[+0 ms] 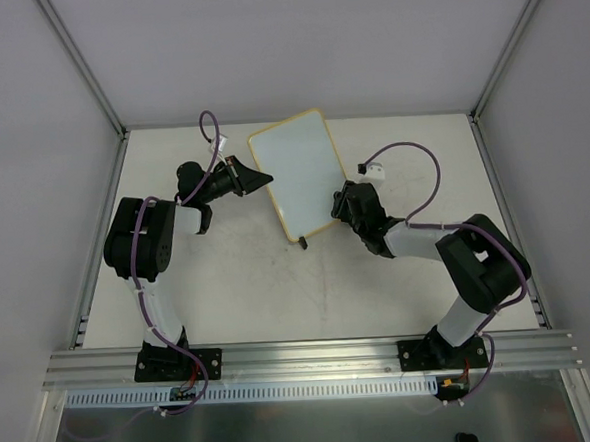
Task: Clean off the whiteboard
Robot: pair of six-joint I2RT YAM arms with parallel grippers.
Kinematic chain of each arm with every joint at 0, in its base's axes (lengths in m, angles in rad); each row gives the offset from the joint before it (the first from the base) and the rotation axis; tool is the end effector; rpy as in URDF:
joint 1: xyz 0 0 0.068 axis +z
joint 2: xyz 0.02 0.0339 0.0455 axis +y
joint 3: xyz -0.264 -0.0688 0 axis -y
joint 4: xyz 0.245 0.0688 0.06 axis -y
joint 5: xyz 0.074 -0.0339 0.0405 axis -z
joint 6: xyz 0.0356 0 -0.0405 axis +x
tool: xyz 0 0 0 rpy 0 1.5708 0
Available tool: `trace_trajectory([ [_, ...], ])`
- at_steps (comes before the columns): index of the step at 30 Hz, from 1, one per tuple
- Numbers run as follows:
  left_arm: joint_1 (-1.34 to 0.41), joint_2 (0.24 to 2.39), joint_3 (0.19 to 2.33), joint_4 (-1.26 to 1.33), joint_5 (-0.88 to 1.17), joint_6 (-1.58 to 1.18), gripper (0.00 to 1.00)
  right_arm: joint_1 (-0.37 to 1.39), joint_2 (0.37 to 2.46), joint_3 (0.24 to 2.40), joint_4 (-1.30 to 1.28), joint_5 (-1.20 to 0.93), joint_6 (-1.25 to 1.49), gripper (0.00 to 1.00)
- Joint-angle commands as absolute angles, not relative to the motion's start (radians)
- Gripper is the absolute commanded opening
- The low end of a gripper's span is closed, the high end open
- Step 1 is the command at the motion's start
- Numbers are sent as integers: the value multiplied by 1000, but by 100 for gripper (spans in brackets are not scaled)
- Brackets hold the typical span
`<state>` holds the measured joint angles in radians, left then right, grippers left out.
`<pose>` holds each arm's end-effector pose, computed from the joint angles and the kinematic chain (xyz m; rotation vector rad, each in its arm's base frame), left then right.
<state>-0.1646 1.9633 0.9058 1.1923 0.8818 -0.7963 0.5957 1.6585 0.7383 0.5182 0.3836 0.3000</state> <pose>0.3795 -0.0909 0.1864 0.2952 1.6275 -1.3789 0.2870 0.1785 0.1760 -0.0392 1.9478 0.2153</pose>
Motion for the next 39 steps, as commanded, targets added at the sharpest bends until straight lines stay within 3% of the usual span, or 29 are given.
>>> trace_trajectory([
  [1, -178, 1936, 893, 1215, 953, -692, 0, 540, 1695, 703, 357, 502, 287, 0],
  [19, -179, 1933, 893, 1210, 953, -693, 0, 856, 1749, 851, 410, 552, 206, 0],
  [39, -179, 1933, 897, 1198, 950, -686, 0, 977, 1856, 1028, 449, 431, 150, 0],
])
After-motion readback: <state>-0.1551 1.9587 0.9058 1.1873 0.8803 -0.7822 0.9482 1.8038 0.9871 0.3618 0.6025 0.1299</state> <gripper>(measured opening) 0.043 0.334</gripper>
